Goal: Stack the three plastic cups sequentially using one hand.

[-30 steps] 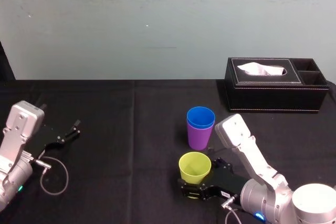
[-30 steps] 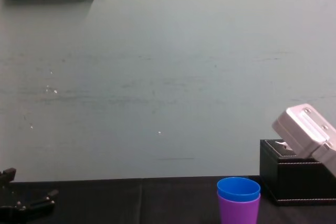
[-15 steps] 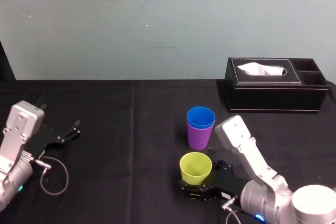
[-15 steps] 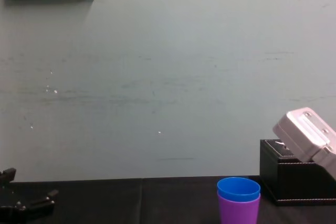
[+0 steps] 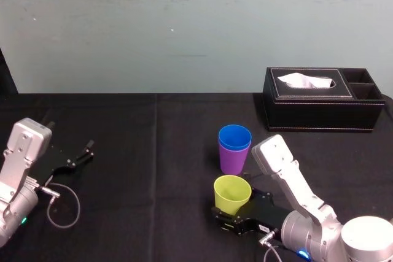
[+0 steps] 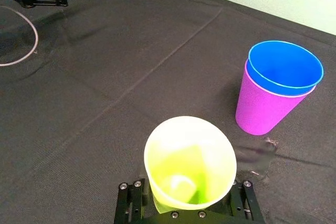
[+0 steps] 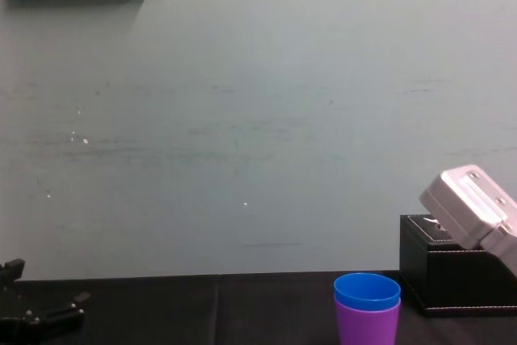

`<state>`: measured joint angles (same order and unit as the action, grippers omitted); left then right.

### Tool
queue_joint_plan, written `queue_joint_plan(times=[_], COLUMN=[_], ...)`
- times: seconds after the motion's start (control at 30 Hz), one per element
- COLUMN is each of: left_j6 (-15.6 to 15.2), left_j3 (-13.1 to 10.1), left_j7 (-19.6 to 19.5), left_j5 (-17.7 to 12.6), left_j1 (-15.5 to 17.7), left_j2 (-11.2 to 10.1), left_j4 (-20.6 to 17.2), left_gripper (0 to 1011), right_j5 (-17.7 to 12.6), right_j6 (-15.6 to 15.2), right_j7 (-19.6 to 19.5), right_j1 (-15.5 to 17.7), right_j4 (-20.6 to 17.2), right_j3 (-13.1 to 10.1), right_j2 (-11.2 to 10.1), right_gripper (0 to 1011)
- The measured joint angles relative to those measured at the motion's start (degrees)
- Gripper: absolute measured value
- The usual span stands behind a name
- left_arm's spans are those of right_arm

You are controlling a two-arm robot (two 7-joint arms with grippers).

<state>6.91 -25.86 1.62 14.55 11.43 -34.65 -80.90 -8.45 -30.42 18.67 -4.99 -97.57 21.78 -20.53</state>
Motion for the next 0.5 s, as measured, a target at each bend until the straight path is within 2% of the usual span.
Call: queue_joint_plan(times=[0.5], left_j6=[0.0], left_j3=[0.0], left_j7=[0.0], left_j5=[0.0], left_j1=[0.0], left_j2=[0.0], left_j4=[0.0], left_gripper=[1000], right_j5=[-0.03], right_j6=[0.05], right_j7=[0.0], right_j1=[0.0], right_j4=[-0.1], right_j3=[0.02], right_j2=[-0.07], right_gripper=[729])
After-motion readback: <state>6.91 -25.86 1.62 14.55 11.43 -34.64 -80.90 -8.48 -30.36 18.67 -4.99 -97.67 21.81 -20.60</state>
